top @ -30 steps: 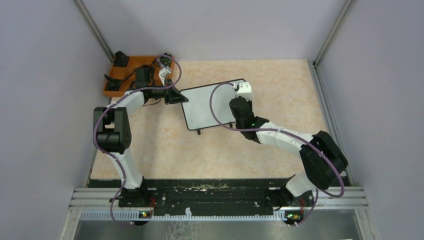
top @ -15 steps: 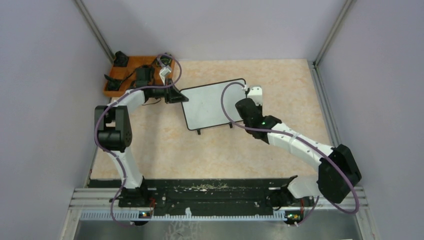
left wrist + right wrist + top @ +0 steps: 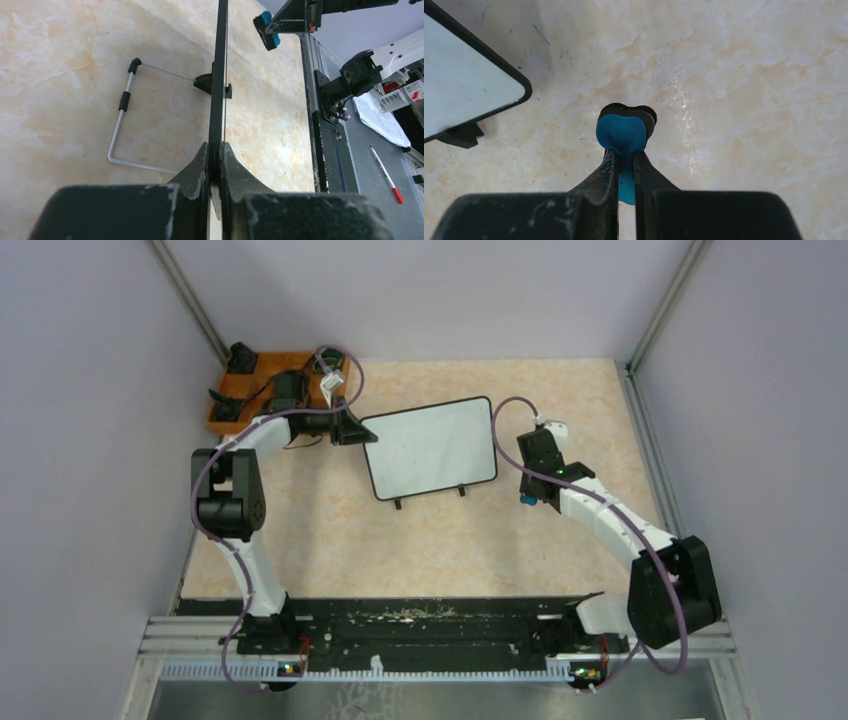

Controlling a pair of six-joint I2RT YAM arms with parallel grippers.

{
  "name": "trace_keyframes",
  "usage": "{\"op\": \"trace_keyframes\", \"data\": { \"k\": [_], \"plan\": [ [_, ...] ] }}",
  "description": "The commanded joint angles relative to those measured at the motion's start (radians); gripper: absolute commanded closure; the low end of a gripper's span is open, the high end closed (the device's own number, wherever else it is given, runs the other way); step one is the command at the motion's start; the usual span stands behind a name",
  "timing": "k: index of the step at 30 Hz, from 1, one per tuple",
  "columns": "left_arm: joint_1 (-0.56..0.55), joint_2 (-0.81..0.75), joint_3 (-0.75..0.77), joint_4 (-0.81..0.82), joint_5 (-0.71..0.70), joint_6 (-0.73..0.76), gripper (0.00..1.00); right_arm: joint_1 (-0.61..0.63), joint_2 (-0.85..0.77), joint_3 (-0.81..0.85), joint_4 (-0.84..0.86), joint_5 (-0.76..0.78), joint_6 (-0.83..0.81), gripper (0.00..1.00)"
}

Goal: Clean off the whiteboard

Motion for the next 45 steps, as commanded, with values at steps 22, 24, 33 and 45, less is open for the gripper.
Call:
{"op": "trace_keyframes", "data": {
  "k": [22,24,33,45],
  "plan": [
    [-0.016,0.09,-0.01,-0.03,-0.2,0.087,0.9,-0.104,0.186,-0.006,0.02,-0.226,-0.038,0.71],
    [-0.016,0.09,-0.011,-0.03,-0.199,0.085,0.89,-0.104,0.17,-0.006,0.016,-0.222,-0.036,0.69],
    [-0.017,0.089,-0.01,-0.03,-0.191,0.081,0.89,-0.104,0.07,-0.012,0.001,-0.2,-0.038,0.62],
    [-0.018,0.084,-0.015,-0.03,-0.191,0.079,0.88,-0.103,0.078,-0.011,-0.018,-0.163,-0.037,0.57]
  ]
}}
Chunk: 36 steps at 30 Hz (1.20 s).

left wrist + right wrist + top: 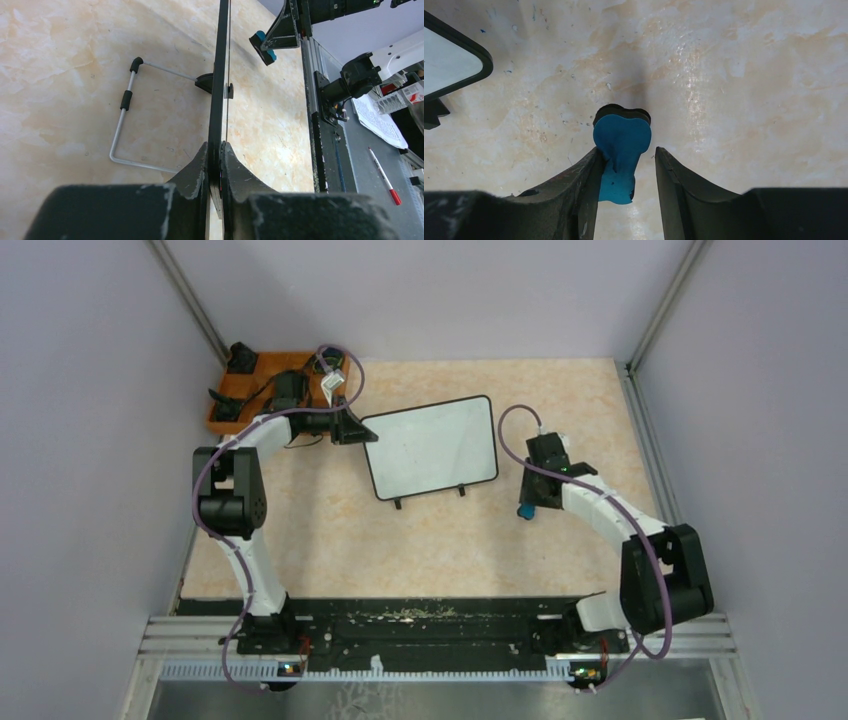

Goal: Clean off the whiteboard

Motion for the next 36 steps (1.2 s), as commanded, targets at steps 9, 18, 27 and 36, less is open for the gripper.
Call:
{"op": "trace_keyframes", "data": {
  "k": [9,18,27,36],
  "plan": [
    [-0.018,0.069,-0.032,-0.026,-0.184,0.09,0.87,-0.017,-0.013,0.006,0.061,-0.095,0.014,0.6],
    [-0.02,0.07,-0.035,-0.026,-0.184,0.09,0.87,0.066,0.059,0.056,-0.013,0.066,0.033,0.62],
    [-0.019,0.068,-0.04,-0.032,-0.193,0.101,0.83,0.086,0.023,0.053,-0.02,0.15,0.045,0.61],
    [-0.017,0.044,-0.023,-0.026,-0.167,0.08,0.67,0.085,0.055,0.05,-0.014,0.148,0.027,0.61]
  ]
}}
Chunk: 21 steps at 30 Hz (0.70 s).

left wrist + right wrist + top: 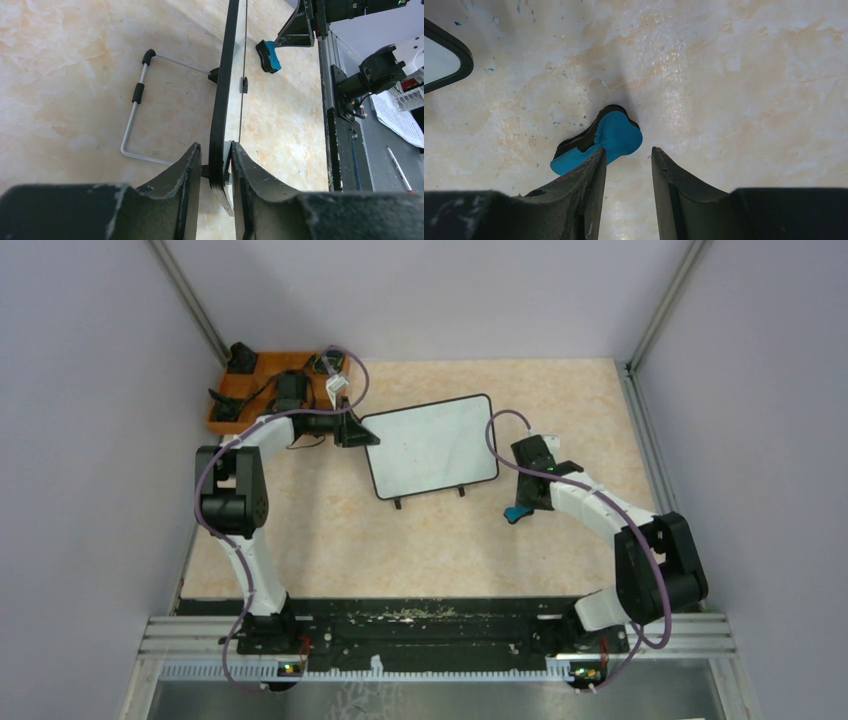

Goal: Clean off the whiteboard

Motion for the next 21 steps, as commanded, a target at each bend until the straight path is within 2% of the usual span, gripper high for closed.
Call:
{"op": "trace_keyframes", "data": {
  "k": [1,6,15,21],
  "plan": [
    [-0.008,0.032,-0.02,-0.029,-0.105,0.049,0.66,0.006,0.001,0.029,0.019,0.024,-0.01,0.61],
    [-0.005,0.003,-0.021,-0.033,-0.101,0.046,0.63,0.006,0.01,0.028,0.026,0.026,-0.011,0.61],
    [0.02,-0.037,-0.024,-0.034,-0.102,0.037,0.48,0.006,-0.009,0.024,0.025,0.036,-0.016,0.62],
    [0.022,-0.091,-0.049,-0.026,-0.043,0.025,0.4,0.007,-0.005,0.024,0.028,0.034,-0.016,0.62]
  ]
}}
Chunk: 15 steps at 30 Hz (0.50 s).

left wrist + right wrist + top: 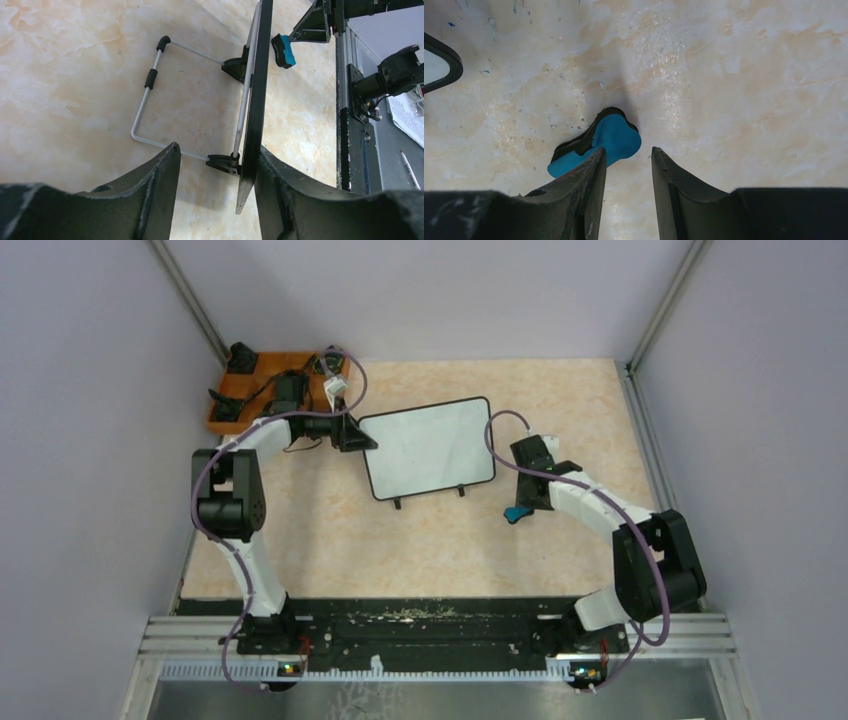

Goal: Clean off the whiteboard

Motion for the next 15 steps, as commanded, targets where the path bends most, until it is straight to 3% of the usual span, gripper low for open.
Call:
{"op": "trace_keyframes", "data": {
  "k": [1,8,15],
  "plan": [
    [0.007,-0.072,-0.029,-0.007,0.021,0.011,0.38,0.007,-0.017,0.025,0.021,0.024,-0.008,0.61],
    [0.006,-0.122,-0.057,0.014,0.049,0.003,0.27,0.007,-0.017,0.025,0.022,0.021,-0.008,0.62],
    [0.026,-0.166,-0.085,0.034,-0.034,0.008,0.25,0.006,-0.059,0.013,0.012,0.048,-0.003,0.62]
  ]
}}
